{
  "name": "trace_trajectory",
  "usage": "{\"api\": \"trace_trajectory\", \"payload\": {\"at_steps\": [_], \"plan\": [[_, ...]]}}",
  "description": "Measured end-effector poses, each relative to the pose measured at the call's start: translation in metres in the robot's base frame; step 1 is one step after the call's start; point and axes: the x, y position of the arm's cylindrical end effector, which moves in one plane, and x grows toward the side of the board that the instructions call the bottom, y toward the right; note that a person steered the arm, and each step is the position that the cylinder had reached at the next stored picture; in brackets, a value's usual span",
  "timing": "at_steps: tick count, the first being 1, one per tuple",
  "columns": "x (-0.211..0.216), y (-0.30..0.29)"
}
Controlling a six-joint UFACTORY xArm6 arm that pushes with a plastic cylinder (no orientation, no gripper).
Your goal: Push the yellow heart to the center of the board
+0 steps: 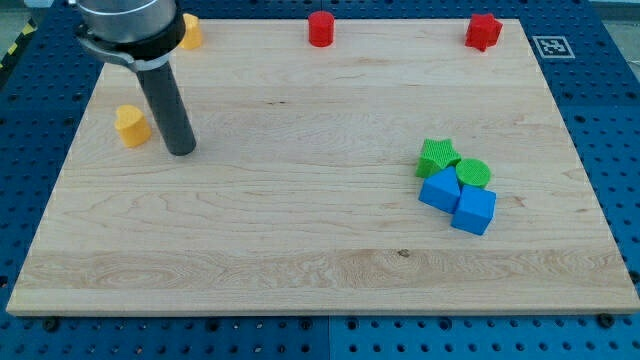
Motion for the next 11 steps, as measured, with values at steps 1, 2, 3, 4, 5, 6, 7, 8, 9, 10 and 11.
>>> {"api": "trace_trajectory", "payload": {"at_steps": [1, 2, 3, 4, 5, 6, 7, 8, 9, 10, 11], "plan": [[0.005, -0.031], [0.000, -0.095], [-0.040, -0.122], [-0.051, -0.115], [-0.046, -0.103], [-0.041, -0.091], [-0.033, -0.087], [-0.027, -0.077], [-0.027, -0.047], [-0.027, -0.013], [-0.027, 0.020]]}}
